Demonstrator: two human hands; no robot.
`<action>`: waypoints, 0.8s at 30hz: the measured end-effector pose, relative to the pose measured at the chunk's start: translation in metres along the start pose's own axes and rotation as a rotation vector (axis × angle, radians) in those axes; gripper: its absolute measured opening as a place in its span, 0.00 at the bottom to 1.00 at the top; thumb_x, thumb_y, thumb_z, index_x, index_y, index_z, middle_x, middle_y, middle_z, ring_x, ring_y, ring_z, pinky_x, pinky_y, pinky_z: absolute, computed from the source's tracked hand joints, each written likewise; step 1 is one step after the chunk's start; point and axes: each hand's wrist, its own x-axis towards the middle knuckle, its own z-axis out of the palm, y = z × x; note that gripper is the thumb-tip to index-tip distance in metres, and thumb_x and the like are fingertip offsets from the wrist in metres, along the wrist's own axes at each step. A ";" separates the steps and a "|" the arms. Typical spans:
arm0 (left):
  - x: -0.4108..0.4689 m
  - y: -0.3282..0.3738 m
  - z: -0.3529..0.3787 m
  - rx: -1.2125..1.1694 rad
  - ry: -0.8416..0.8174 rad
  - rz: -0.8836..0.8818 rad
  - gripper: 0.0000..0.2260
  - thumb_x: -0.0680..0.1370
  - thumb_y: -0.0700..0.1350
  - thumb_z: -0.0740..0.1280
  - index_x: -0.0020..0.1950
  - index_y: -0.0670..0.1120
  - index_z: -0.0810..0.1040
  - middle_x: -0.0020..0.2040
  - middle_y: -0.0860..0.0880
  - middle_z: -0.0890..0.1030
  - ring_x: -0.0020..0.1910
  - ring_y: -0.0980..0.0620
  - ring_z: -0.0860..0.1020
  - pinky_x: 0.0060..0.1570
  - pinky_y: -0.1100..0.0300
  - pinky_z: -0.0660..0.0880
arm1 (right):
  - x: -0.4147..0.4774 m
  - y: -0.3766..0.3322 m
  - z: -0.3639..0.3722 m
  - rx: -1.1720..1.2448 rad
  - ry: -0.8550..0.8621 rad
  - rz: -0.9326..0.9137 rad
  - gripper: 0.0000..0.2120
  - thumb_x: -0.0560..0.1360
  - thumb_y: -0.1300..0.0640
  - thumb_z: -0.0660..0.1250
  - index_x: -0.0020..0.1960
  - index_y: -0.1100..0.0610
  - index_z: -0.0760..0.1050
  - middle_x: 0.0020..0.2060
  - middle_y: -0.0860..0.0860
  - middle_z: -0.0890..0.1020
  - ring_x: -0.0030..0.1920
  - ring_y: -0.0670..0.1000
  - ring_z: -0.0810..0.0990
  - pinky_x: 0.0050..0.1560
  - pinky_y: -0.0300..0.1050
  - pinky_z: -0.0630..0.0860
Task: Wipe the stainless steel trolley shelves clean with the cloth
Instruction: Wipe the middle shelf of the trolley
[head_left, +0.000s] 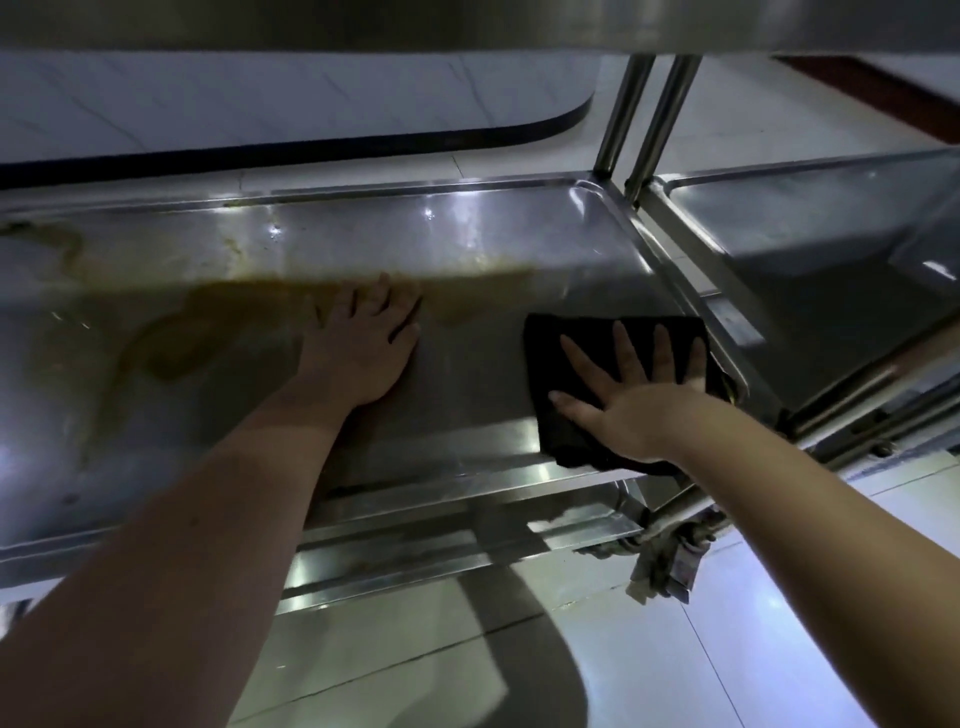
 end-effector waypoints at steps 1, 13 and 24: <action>0.000 -0.001 0.001 0.005 0.000 0.001 0.23 0.83 0.61 0.45 0.78 0.66 0.46 0.81 0.56 0.46 0.79 0.45 0.47 0.73 0.34 0.42 | 0.016 0.000 -0.008 0.020 0.037 -0.024 0.32 0.69 0.22 0.36 0.68 0.27 0.26 0.77 0.49 0.32 0.75 0.66 0.32 0.69 0.67 0.29; -0.001 -0.003 0.000 0.038 0.093 -0.179 0.23 0.84 0.57 0.45 0.80 0.58 0.51 0.81 0.52 0.48 0.79 0.43 0.50 0.74 0.37 0.43 | 0.133 -0.088 -0.054 0.069 0.238 -0.326 0.32 0.73 0.24 0.41 0.74 0.29 0.39 0.79 0.48 0.41 0.76 0.69 0.38 0.70 0.72 0.36; 0.000 0.001 0.001 0.028 0.058 -0.184 0.24 0.83 0.57 0.45 0.80 0.58 0.50 0.81 0.52 0.47 0.79 0.45 0.47 0.74 0.39 0.43 | 0.167 -0.036 -0.074 0.265 0.209 0.137 0.34 0.74 0.25 0.44 0.77 0.34 0.45 0.80 0.50 0.44 0.75 0.71 0.38 0.70 0.74 0.36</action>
